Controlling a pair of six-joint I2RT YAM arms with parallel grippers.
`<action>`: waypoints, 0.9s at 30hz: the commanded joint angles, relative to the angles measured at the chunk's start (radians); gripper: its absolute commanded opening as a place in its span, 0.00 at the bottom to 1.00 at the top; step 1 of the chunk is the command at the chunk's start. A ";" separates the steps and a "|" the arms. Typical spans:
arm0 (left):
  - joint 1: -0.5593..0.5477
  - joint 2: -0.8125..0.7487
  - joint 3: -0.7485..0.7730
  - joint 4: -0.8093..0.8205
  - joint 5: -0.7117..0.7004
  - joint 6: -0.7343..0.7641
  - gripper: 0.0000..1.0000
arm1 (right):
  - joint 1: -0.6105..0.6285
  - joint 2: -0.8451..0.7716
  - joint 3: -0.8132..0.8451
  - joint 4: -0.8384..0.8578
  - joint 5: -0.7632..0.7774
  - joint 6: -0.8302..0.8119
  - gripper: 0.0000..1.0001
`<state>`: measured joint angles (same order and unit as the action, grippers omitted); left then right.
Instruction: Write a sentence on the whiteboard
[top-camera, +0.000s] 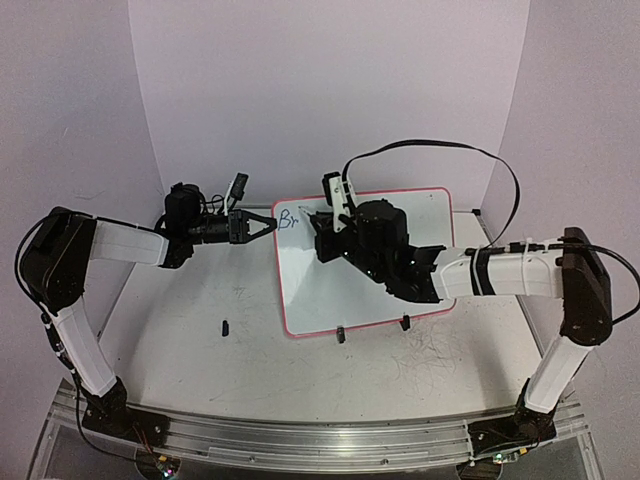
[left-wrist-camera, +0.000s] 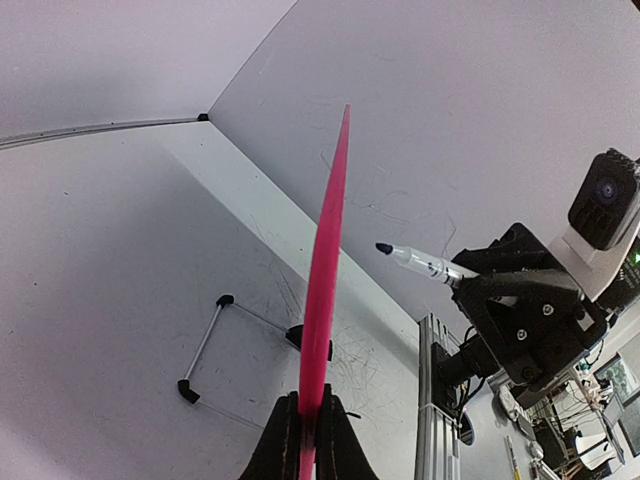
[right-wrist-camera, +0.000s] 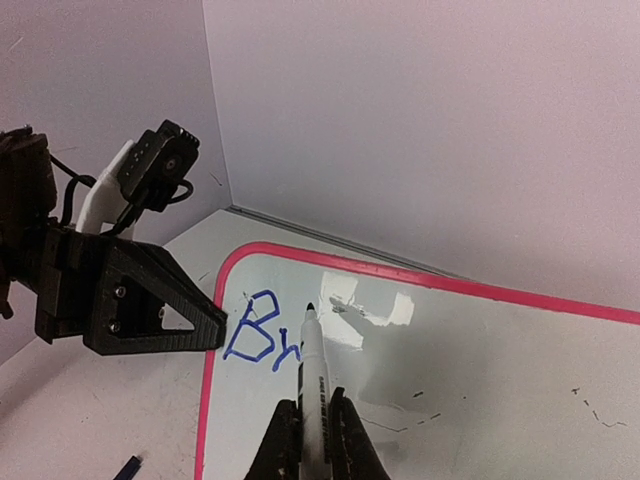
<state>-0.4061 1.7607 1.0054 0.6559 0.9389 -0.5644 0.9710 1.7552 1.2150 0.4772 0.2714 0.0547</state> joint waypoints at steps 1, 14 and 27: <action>-0.018 -0.042 -0.007 0.020 0.027 0.004 0.00 | -0.006 0.021 0.055 0.026 0.005 0.000 0.00; -0.018 -0.045 -0.006 0.020 0.028 0.005 0.00 | -0.013 0.039 0.035 0.011 0.036 0.016 0.00; -0.018 -0.047 -0.006 0.021 0.028 0.004 0.00 | -0.017 0.048 0.032 -0.019 0.045 0.022 0.00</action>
<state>-0.4061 1.7603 1.0054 0.6559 0.9390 -0.5644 0.9588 1.7847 1.2343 0.4605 0.2955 0.0647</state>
